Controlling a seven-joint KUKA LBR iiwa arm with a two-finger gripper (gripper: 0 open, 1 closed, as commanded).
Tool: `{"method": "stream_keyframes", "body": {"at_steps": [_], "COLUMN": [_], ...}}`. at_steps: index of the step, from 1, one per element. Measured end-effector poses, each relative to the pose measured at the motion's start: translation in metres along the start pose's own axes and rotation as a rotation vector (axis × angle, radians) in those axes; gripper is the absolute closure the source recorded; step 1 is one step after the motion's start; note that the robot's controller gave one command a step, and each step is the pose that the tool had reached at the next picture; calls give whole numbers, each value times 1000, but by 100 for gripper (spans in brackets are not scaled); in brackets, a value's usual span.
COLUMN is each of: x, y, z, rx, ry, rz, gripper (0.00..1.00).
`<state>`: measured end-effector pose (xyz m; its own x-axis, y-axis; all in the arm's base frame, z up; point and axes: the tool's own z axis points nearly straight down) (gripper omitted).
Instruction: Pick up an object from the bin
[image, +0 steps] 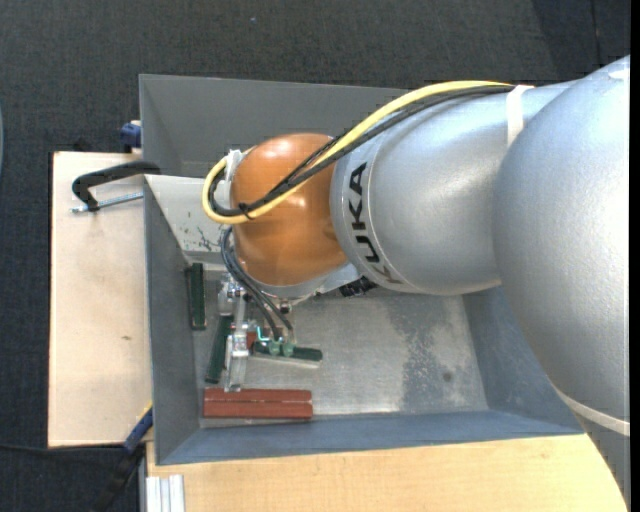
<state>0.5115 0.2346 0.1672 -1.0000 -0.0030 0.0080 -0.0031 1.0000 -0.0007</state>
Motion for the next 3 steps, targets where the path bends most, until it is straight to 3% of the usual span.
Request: {"method": "stream_keyframes", "body": {"at_steps": [1, 2, 3], "x": [-2, 11, 14], "y": [-1, -58, -67], "z": [-4, 68, 93], "rx": [-2, -3, 2], "ry": [-8, -12, -7], "rz": [3, -8, 37], "gripper": [0, 0, 0]}}
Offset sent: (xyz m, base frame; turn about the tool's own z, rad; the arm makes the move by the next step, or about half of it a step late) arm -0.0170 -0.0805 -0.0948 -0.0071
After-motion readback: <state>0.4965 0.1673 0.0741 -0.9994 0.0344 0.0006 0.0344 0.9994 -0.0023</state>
